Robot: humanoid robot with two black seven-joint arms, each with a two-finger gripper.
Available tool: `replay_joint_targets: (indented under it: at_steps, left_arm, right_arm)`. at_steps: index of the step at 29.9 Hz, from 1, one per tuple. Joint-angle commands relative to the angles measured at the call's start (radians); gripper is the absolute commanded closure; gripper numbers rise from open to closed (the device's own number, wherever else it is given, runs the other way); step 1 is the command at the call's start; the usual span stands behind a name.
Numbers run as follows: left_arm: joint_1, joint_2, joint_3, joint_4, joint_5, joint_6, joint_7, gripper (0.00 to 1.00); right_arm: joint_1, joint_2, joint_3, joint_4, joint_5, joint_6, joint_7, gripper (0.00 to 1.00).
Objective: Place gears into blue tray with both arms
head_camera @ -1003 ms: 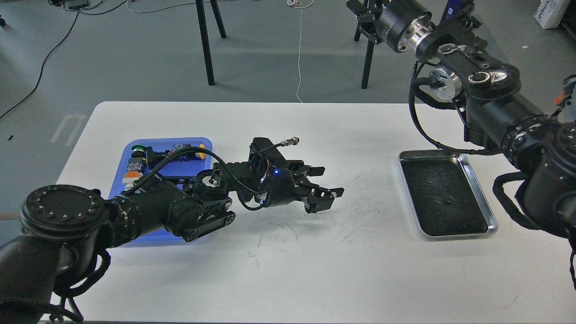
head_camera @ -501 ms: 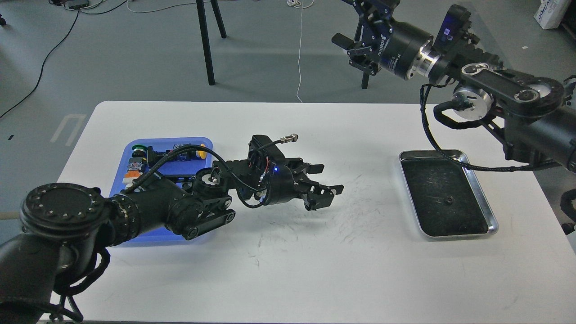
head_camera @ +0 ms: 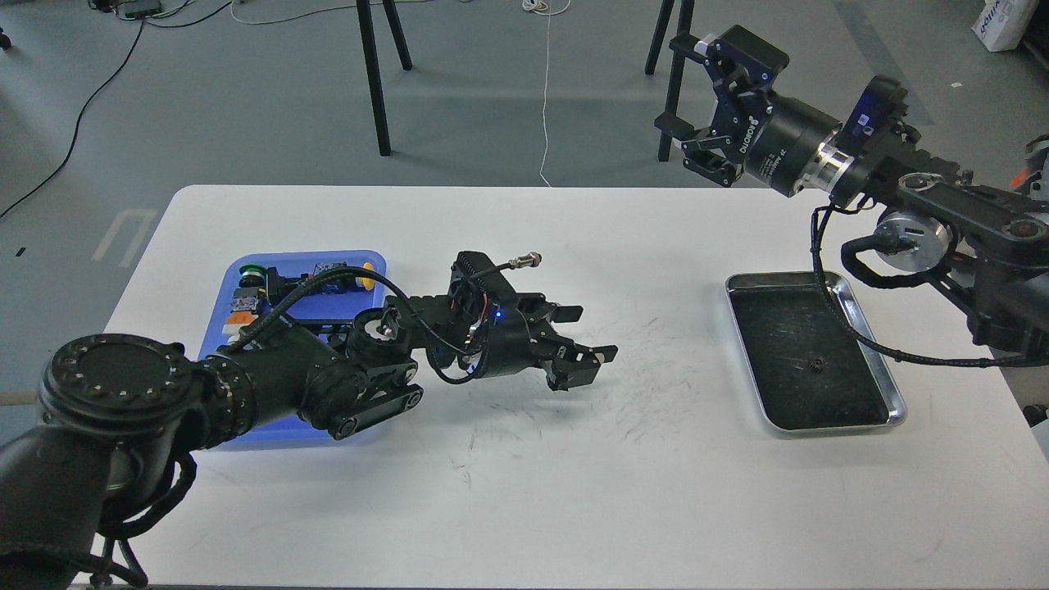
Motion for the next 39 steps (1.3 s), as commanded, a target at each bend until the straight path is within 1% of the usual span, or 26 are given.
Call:
replay_joint_targets:
  at_steps: [1,10,16,27,30,35,38,39]
  left_arm:
    - [0.009,0.0,0.002,0.018,0.02,0.005,0.0,0.19]
    - [0.041,0.0,0.007,0.09,0.109,0.021,0.0,0.19]
    - [0.064,0.0,0.019,0.093,0.121,0.021,0.0,0.19]
    - [0.07,0.0,0.017,0.092,0.121,0.028,0.0,0.19]
    - [0.07,0.0,0.017,0.092,0.121,0.044,0.0,0.22]
    - [0.072,0.0,0.017,0.092,0.121,0.056,0.0,0.29]
    - [0.073,0.0,0.017,0.092,0.123,0.058,0.0,0.37]
    - [0.073,0.0,0.017,0.092,0.121,0.056,0.0,0.4]
  right_arm:
    - [0.001,-0.005,0.019,0.008,0.002,-0.002,0.0,0.02]
    - [0.001,-0.005,0.043,0.01,0.002,-0.005,0.0,0.02]
    - [0.0,-0.007,0.048,0.018,0.002,-0.005,0.0,0.02]
    - [0.001,-0.013,0.048,0.025,0.002,-0.005,0.0,0.02]
    - [0.001,-0.015,0.048,0.024,0.002,-0.005,0.0,0.02]
    - [0.001,-0.015,0.048,0.024,0.002,-0.005,0.0,0.02]
    - [0.001,-0.015,0.048,0.024,0.002,-0.005,0.0,0.02]
    - [0.001,-0.015,0.048,0.024,0.002,-0.003,0.0,0.02]
